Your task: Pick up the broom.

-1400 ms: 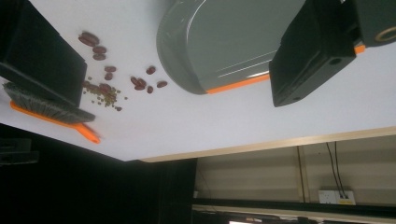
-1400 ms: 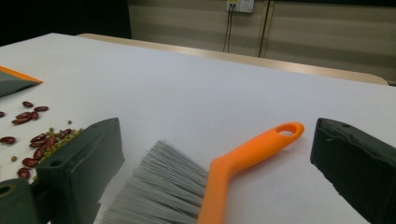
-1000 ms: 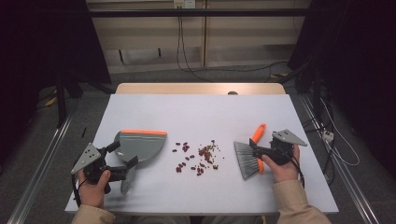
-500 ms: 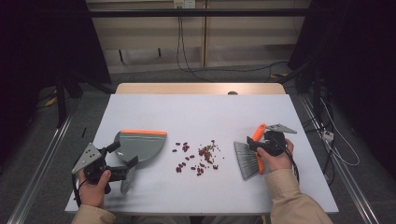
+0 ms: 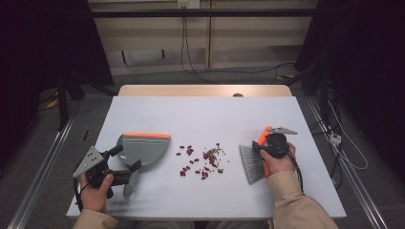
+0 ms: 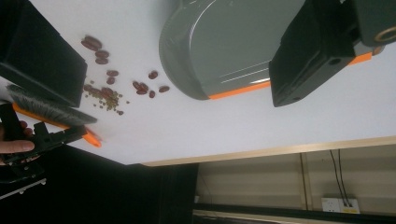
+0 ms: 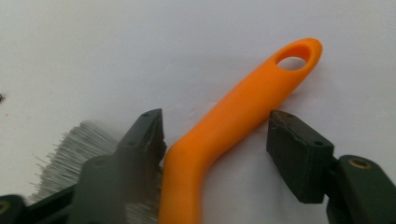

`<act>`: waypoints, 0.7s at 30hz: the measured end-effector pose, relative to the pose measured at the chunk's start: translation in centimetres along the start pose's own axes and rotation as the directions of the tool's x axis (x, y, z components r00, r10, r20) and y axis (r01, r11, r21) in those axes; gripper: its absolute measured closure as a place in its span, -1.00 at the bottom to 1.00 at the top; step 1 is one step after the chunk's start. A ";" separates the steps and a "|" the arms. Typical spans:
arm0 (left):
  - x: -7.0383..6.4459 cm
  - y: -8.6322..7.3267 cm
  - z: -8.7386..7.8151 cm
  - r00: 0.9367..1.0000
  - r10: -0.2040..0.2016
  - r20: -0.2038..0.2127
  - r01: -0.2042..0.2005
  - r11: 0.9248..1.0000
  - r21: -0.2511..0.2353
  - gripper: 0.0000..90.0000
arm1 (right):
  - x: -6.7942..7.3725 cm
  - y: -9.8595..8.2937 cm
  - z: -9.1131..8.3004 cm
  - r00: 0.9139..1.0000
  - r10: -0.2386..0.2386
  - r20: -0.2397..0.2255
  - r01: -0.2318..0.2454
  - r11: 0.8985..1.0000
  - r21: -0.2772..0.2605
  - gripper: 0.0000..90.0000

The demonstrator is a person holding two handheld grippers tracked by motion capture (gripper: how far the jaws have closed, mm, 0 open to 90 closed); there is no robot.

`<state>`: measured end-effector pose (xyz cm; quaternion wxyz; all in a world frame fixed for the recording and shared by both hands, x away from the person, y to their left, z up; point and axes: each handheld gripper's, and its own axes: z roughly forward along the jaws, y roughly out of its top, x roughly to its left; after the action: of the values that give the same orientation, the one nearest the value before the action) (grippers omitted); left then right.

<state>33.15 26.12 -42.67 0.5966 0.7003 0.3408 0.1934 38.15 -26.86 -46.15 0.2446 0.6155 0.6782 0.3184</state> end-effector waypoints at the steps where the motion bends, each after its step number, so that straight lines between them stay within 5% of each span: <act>1: 0.0 0.0 0.0 1.000 0.000 0.001 0.000 1.000 0.001 -0.91 | 0.2 0.0 0.1 1.000 -0.016 0.008 0.016 1.000 0.004 -0.03; 5: 0.0 0.0 0.1 1.000 0.001 0.003 -0.001 1.000 0.005 -0.91 | 0.5 0.3 0.2 0.999 -0.029 0.035 0.029 0.999 0.024 0.01; 10: -0.1 0.0 0.0 1.000 0.002 0.003 -0.002 1.000 0.003 -0.91 | 1.9 0.8 0.0 0.997 -0.078 0.021 0.076 0.994 0.082 0.48; 21: -0.1 0.0 -0.1 1.000 -0.003 0.000 0.003 1.000 -0.002 -0.91 | 1.2 1.2 -0.1 0.997 -0.057 -0.053 0.063 0.991 0.120 0.49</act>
<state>33.07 26.12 -42.65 0.5975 0.6993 0.3417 0.1930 38.70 -25.67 -45.14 0.1995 0.6004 0.7205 0.2839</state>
